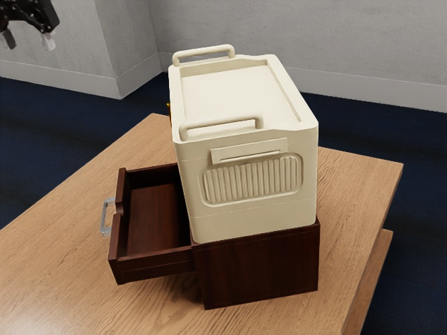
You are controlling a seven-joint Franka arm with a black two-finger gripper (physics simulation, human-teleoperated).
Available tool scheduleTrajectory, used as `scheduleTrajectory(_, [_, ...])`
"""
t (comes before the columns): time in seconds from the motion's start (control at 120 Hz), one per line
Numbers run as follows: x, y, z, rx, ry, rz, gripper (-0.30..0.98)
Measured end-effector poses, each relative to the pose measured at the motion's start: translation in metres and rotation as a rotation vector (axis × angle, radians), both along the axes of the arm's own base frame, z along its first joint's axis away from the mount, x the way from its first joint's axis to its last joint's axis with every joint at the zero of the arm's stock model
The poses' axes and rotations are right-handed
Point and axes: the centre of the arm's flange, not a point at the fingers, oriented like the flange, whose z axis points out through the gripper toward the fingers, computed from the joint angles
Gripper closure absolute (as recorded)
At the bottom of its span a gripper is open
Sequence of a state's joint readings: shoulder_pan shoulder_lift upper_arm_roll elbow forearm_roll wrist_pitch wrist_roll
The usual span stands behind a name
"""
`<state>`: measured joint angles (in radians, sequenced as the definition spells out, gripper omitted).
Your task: Push the drawer handle with one arm to close the drawer
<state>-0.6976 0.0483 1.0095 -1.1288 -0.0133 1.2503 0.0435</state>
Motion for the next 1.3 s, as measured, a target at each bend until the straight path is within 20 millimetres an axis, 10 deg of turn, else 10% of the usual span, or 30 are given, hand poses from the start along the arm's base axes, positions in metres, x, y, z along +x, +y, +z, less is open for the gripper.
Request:
scheduleTrajectory(0.175, [0.019,-0.071,-0.021,-0.012,0.065,-0.148,0.00])
scheduleTrajectory(0.408, [0.022,-0.048,-0.062,-0.056,0.167,-0.157,0.02])
scheduleTrajectory(0.742, [-0.011,-0.040,-0.128,-0.047,0.339,-0.208,0.64])
scheduleTrajectory(1.3, [-0.043,-0.018,-0.334,0.064,0.365,-0.370,0.78])
